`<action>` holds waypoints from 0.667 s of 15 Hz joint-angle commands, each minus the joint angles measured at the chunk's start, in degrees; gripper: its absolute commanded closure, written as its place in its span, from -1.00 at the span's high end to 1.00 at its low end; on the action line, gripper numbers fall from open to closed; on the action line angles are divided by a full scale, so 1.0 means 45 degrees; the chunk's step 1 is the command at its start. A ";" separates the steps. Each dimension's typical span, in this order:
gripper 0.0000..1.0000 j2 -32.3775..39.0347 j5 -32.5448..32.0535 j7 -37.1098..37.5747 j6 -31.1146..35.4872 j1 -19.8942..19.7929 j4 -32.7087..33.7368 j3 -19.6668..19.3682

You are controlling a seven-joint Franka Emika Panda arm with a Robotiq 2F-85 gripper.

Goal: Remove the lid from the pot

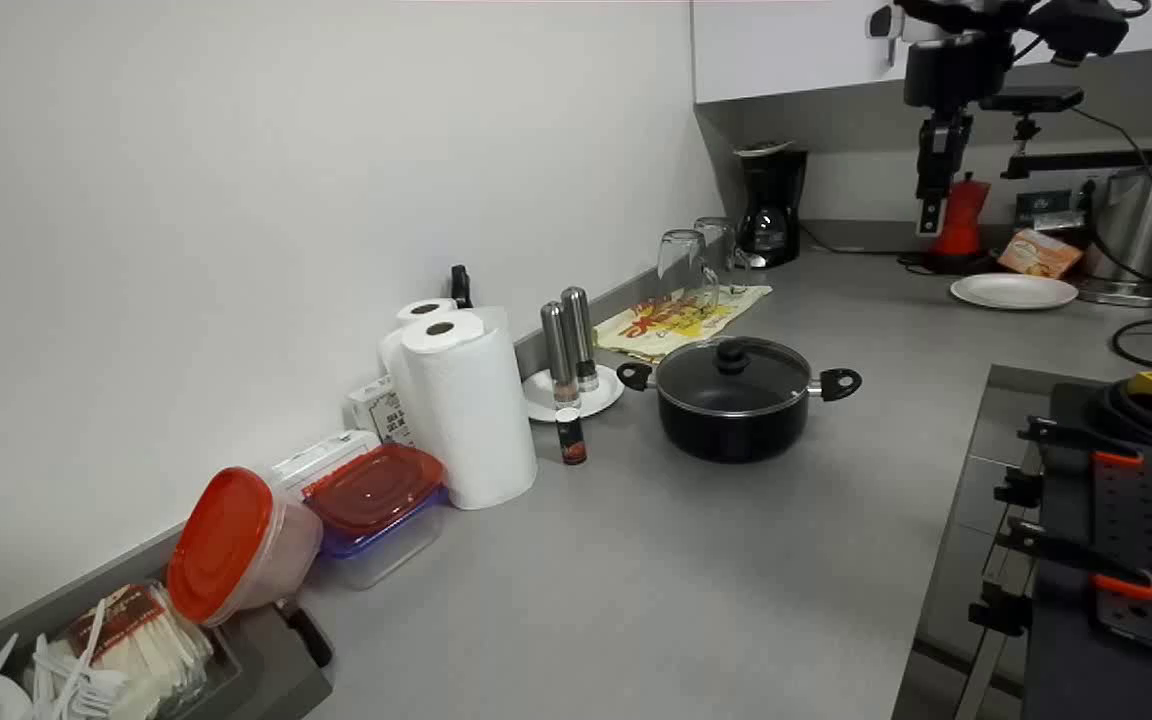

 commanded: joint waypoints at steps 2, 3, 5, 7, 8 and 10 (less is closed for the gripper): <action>1.00 0.0001 -0.0049 0.0045 -0.0042 0.0086 0.0023 -0.0076; 1.00 0.0001 -0.0049 0.0045 -0.0042 0.0086 0.0023 -0.0076; 1.00 0.0001 -0.0049 0.0045 -0.0042 0.0086 0.0023 -0.0076; 1.00 0.0094 -0.0102 0.0059 -0.0027 0.0049 0.0160 -0.0067; 1.00 0.0399 -0.0256 0.0071 0.0003 -0.0052 0.0639 -0.0042; 1.00 0.1042 -0.0481 0.0063 -0.0084 -0.0203 0.1900 0.0003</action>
